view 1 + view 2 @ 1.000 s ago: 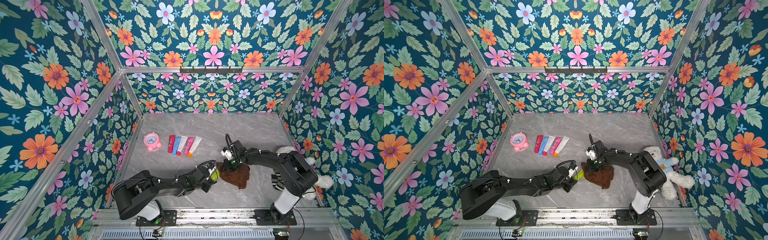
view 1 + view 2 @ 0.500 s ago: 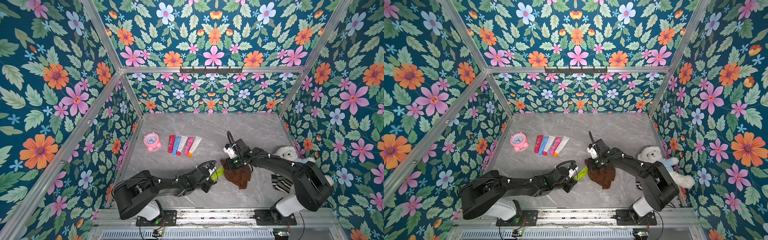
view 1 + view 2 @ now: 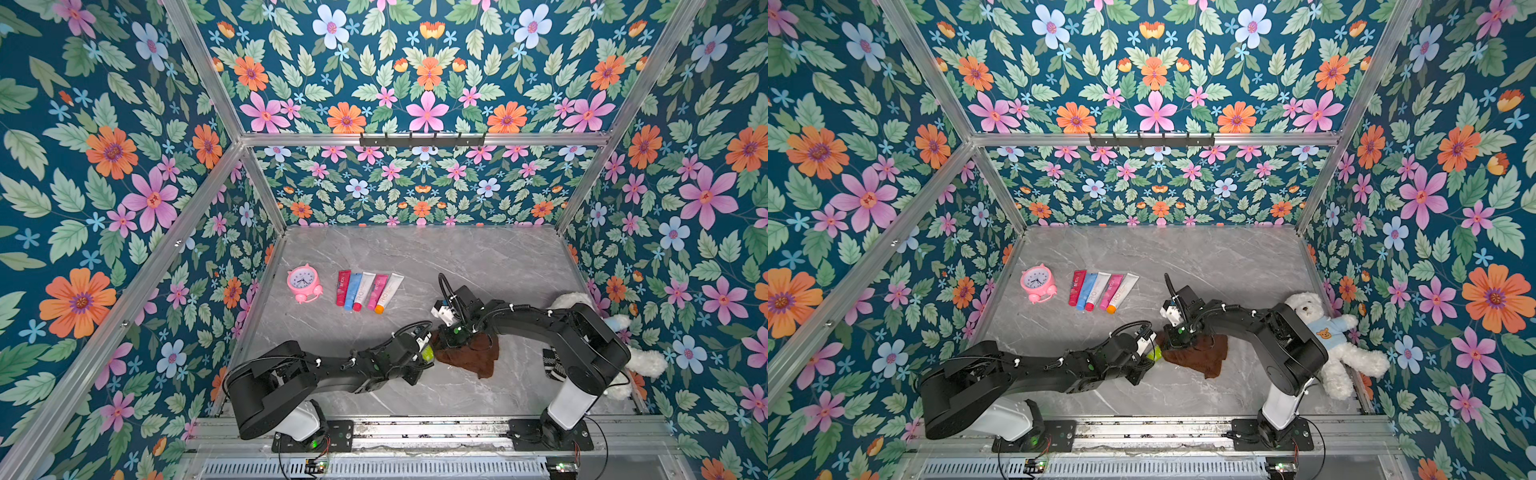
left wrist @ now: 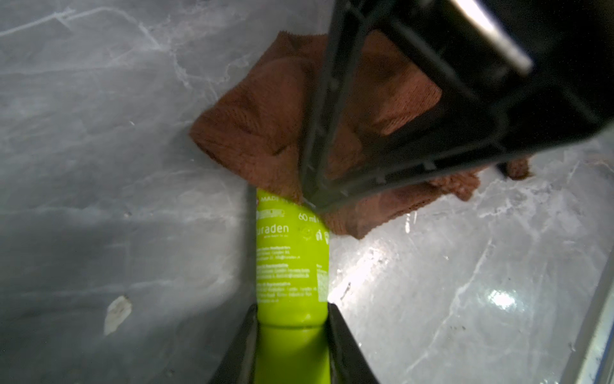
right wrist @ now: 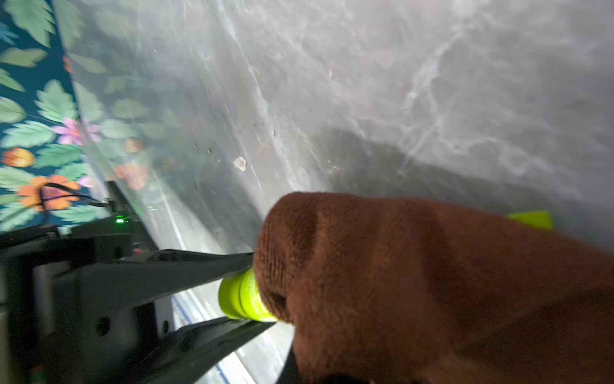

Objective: Wipe the surface of the toothpaste tube
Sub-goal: Wipe the dirt from the toothpaste tube.

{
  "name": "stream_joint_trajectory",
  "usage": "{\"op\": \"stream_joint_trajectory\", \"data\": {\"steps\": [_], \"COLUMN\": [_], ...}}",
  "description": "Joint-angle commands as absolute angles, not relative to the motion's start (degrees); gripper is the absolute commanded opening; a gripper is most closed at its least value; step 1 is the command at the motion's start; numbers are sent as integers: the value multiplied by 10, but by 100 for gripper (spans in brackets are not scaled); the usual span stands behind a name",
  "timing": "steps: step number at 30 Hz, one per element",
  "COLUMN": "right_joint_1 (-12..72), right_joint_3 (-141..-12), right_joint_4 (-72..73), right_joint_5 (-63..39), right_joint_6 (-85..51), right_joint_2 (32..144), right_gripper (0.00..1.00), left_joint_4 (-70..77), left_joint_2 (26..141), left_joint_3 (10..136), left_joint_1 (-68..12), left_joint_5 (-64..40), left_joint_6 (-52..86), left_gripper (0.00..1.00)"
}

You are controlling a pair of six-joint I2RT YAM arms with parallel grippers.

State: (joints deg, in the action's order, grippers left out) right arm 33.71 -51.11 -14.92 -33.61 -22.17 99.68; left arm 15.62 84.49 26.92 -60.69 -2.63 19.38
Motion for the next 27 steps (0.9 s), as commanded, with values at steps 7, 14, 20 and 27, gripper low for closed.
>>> {"op": "stream_joint_trajectory", "data": {"steps": [7,14,20,27], "right_joint_1": [262,312,366,344], "right_joint_3": [-497,-492,-498,-504], "right_joint_4": [-210,-192,-148,-164], "right_joint_5": [-159,-245,-292,-253], "right_joint_6": [-190,-208,-241,-226], "right_joint_2": [971,905,932,998], "right_gripper": [0,0,0,0], "left_joint_4": [122,121,118,117], "left_joint_2": [843,846,854,846], "left_joint_3": [266,267,273,270], "left_joint_1": [-608,-607,-607,-607], "left_joint_5": [-32,-33,-34,-28], "left_joint_6": [193,193,192,194], "left_gripper": [0,0,0,0]}}
